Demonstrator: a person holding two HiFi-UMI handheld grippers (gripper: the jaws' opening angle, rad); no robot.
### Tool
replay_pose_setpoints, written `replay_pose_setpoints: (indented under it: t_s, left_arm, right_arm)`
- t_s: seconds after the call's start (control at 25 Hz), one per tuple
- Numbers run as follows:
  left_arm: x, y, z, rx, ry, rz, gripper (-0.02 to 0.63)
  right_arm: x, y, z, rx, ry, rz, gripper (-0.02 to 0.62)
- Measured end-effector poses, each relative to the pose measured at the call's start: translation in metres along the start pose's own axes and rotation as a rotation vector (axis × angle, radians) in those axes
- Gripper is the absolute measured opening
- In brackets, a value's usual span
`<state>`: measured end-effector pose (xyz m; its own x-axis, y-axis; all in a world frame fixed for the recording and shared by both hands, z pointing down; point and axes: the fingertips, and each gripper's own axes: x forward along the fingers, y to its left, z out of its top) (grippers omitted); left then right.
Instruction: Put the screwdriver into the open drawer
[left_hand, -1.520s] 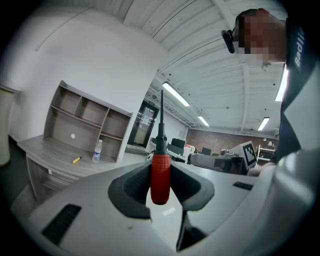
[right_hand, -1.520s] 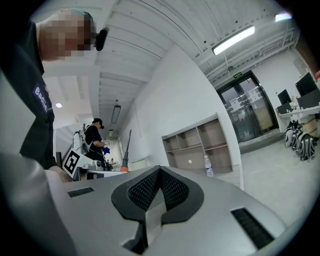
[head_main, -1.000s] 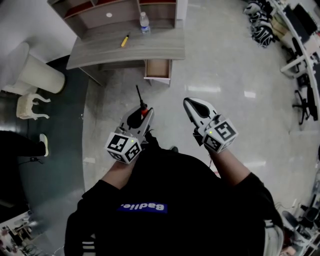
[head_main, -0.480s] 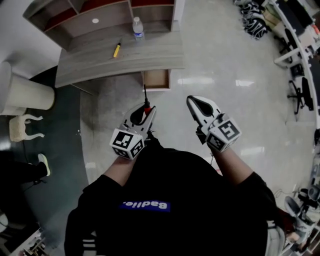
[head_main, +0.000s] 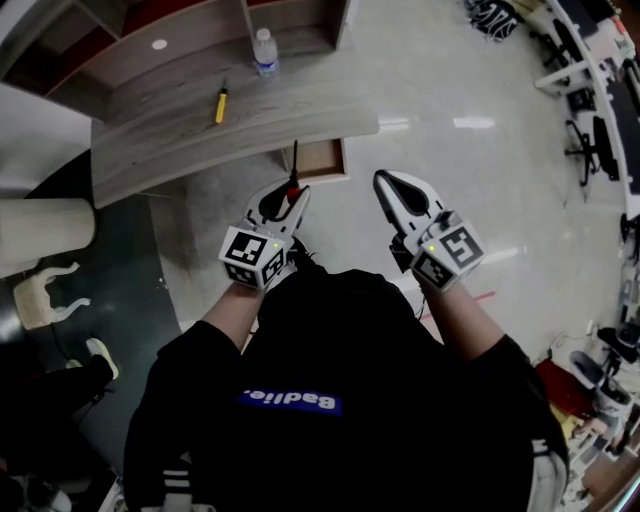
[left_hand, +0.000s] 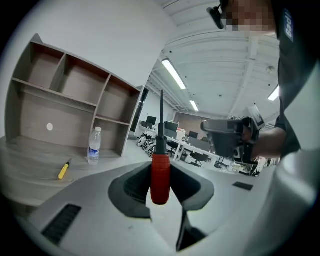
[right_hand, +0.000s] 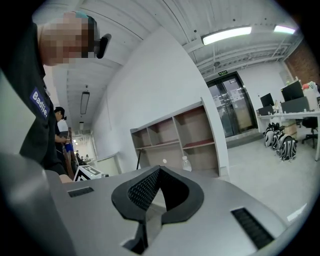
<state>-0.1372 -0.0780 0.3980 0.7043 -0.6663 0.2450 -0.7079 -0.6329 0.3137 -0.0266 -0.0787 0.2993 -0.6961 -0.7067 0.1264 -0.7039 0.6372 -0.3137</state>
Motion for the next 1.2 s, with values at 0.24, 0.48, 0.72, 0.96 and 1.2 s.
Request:
replay_pose_setpoints:
  t_s: [0.24,0.48,0.72,0.96,1.2]
  left_arm:
    - [0.023,0.018,-0.026,0.007,0.077,-0.009,0.104]
    - [0.051,0.022,-0.062,0.064,0.182,0.028,0.104]
    - [0.079,0.025,-0.111,0.123,0.312,0.029,0.104]
    - [0.104,0.032,-0.153,0.145,0.386,0.046,0.104]
    - [0.121,0.052,-0.189,0.205,0.475,0.062,0.104]
  right_arm:
    - [0.010,-0.014,-0.013,0.005,0.028,-0.025,0.028]
    - [0.007,-0.040,-0.017,0.031,0.042,-0.013,0.028]
    - [0.004,-0.069,-0.028,0.055,0.071,0.006,0.028]
    - [0.003,-0.093,-0.048,0.074,0.119,0.013,0.028]
    - [0.006,-0.106,-0.063,0.064,0.157,0.038,0.028]
